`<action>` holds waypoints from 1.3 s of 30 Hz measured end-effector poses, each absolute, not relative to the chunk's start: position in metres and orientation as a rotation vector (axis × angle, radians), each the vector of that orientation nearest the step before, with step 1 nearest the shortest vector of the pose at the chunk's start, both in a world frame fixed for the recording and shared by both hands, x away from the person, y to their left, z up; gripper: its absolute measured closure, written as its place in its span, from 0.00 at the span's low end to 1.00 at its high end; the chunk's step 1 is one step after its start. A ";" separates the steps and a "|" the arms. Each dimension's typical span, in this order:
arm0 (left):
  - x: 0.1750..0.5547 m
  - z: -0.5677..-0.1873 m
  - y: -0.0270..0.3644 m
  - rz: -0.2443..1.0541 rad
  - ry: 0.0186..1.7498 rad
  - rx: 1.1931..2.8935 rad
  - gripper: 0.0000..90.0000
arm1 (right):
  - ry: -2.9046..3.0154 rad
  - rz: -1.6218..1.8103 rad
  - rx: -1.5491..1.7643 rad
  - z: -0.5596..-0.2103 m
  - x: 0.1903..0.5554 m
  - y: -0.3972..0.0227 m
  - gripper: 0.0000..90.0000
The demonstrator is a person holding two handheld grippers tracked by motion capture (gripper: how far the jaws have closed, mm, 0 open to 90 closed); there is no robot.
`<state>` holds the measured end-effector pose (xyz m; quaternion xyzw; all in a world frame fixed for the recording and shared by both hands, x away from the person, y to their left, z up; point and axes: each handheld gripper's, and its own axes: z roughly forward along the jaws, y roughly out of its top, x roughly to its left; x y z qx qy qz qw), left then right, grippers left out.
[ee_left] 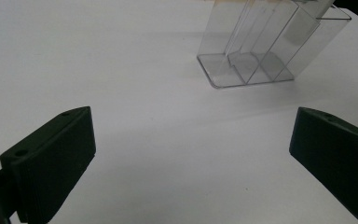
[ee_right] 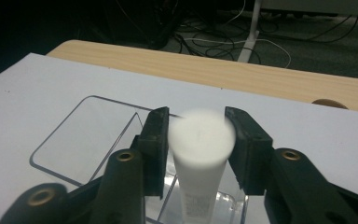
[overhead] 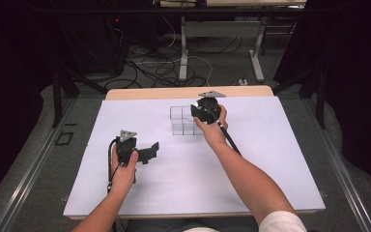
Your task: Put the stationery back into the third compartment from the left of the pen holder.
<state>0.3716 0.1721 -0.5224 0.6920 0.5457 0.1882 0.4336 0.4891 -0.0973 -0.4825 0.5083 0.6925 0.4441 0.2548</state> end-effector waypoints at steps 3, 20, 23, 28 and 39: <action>0.372 -0.522 0.173 0.466 1.361 1.732 0.00 | 1.879 1.223 1.370 -0.479 0.487 -0.102 0.60; 0.374 -0.524 0.177 0.475 1.377 1.726 0.00 | 1.871 1.292 1.386 -0.450 0.472 -0.130 0.33; 0.374 -0.524 0.178 0.476 1.381 1.723 0.00 | 1.886 1.290 1.377 -0.447 0.470 -0.136 0.28; 0.375 -0.524 0.180 0.485 1.387 1.724 0.00 | 1.932 1.280 1.348 -0.441 0.463 -0.147 0.22; 0.376 -0.525 0.182 0.487 1.396 1.728 0.00 | 1.981 1.245 1.309 -0.438 0.434 -0.174 0.00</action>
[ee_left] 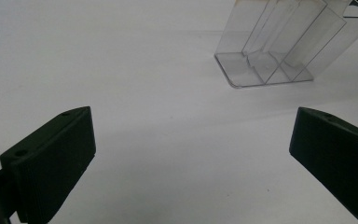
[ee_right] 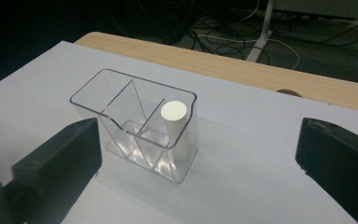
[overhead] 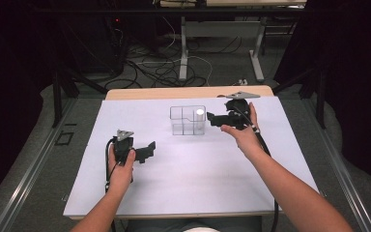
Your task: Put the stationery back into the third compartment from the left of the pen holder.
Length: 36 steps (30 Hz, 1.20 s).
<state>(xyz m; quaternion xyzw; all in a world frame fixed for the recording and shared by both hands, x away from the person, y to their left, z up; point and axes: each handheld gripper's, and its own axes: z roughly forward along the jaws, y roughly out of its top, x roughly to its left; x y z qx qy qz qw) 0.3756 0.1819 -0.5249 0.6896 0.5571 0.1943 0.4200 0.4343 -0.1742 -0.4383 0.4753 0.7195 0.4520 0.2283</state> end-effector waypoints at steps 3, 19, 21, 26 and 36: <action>0.376 -0.525 0.182 0.490 1.395 1.725 0.00 | 1.971 1.243 1.291 -0.440 0.426 -0.182 0.00; 0.378 -0.528 0.189 0.510 1.422 1.724 0.00 | 1.951 1.202 1.401 -0.470 0.390 -0.232 0.00; 0.378 -0.528 0.189 0.511 1.424 1.726 0.00 | 1.949 1.190 1.423 -0.478 0.389 -0.240 0.00; 0.379 -0.529 0.191 0.513 1.432 1.724 0.00 | 1.935 1.157 1.459 -0.495 0.387 -0.256 0.00; 0.381 -0.532 0.194 0.509 1.458 1.713 0.00 | 1.864 1.170 1.552 -0.518 0.389 -0.281 0.00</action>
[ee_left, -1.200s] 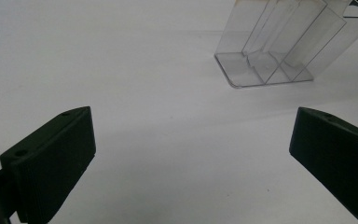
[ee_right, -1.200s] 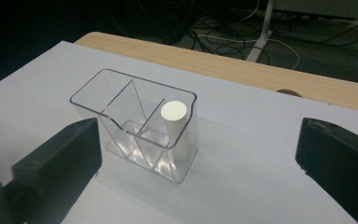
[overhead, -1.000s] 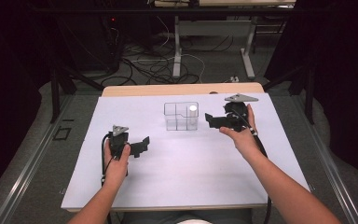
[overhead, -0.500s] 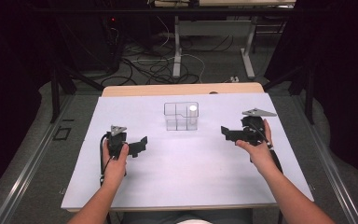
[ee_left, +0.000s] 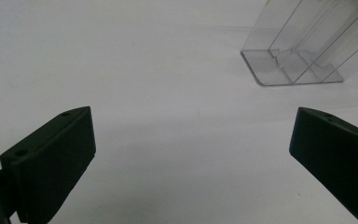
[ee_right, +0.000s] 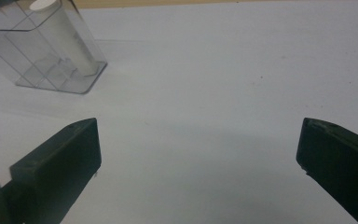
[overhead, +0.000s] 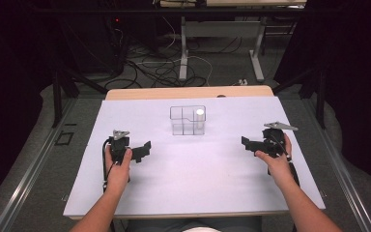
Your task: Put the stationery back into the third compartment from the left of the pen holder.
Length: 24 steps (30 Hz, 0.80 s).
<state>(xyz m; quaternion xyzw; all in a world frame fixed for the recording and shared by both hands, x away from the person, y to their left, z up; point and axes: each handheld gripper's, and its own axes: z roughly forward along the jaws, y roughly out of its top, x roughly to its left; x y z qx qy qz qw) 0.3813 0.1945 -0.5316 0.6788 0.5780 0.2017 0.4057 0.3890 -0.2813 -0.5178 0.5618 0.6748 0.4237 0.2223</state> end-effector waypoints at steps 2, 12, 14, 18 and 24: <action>0.382 -0.532 0.195 0.512 1.463 1.708 0.00 | 1.850 1.166 1.568 -0.521 0.390 -0.285 0.00; 0.383 -0.533 0.196 0.513 1.465 1.707 0.00 | 1.808 1.143 1.622 -0.529 0.392 -0.297 0.00; 0.383 -0.533 0.197 0.512 1.470 1.702 0.00 | 1.802 1.139 1.642 -0.530 0.392 -0.299 0.00; 0.383 -0.533 0.197 0.510 1.471 1.698 0.01 | 1.794 1.123 1.669 -0.533 0.392 -0.300 0.00; 0.383 -0.533 0.198 0.512 1.473 1.704 0.01 | 1.812 1.120 1.668 -0.535 0.393 -0.299 0.00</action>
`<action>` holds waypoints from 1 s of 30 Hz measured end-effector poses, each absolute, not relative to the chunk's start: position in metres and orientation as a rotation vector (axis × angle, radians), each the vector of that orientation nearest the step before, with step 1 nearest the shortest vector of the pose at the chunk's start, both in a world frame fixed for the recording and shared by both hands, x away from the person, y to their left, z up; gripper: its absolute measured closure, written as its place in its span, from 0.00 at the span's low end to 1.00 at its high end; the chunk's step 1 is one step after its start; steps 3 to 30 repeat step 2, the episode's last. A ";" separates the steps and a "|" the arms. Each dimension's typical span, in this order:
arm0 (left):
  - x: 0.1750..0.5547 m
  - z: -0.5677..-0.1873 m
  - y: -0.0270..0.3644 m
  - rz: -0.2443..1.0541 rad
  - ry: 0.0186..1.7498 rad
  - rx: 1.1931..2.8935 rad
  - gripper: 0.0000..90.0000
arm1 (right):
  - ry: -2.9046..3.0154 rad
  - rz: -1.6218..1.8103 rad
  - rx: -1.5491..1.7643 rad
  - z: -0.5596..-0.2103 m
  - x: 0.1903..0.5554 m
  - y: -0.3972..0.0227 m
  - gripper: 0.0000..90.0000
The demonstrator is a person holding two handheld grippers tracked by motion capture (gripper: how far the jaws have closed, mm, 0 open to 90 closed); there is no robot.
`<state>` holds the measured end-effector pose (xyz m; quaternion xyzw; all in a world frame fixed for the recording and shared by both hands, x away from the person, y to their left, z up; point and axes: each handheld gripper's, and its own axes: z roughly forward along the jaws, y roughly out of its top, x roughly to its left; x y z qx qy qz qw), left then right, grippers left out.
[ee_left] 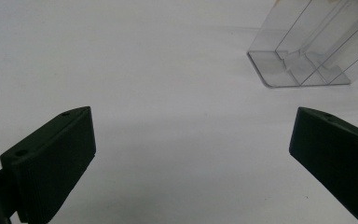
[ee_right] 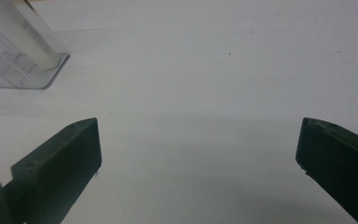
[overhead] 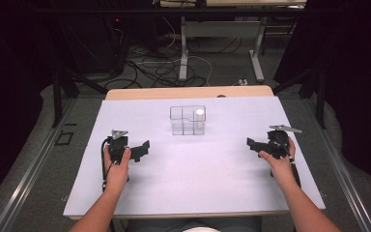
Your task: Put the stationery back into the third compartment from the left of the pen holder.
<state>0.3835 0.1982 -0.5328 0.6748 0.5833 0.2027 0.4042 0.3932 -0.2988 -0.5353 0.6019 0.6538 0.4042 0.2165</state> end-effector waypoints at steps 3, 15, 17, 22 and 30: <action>0.384 -0.533 0.198 0.513 1.470 1.706 0.01 | 1.810 1.114 1.662 -0.536 0.394 -0.298 0.00; 0.384 -0.533 0.198 0.513 1.470 1.706 0.01 | 1.810 1.114 1.662 -0.536 0.394 -0.298 0.00; 0.384 -0.533 0.198 0.513 1.470 1.706 0.01 | 1.810 1.114 1.662 -0.536 0.394 -0.298 0.00; 0.384 -0.533 0.198 0.513 1.470 1.706 0.01 | 1.810 1.114 1.662 -0.536 0.394 -0.298 0.00; 0.384 -0.533 0.198 0.513 1.470 1.706 0.01 | 1.810 1.114 1.662 -0.536 0.394 -0.298 0.00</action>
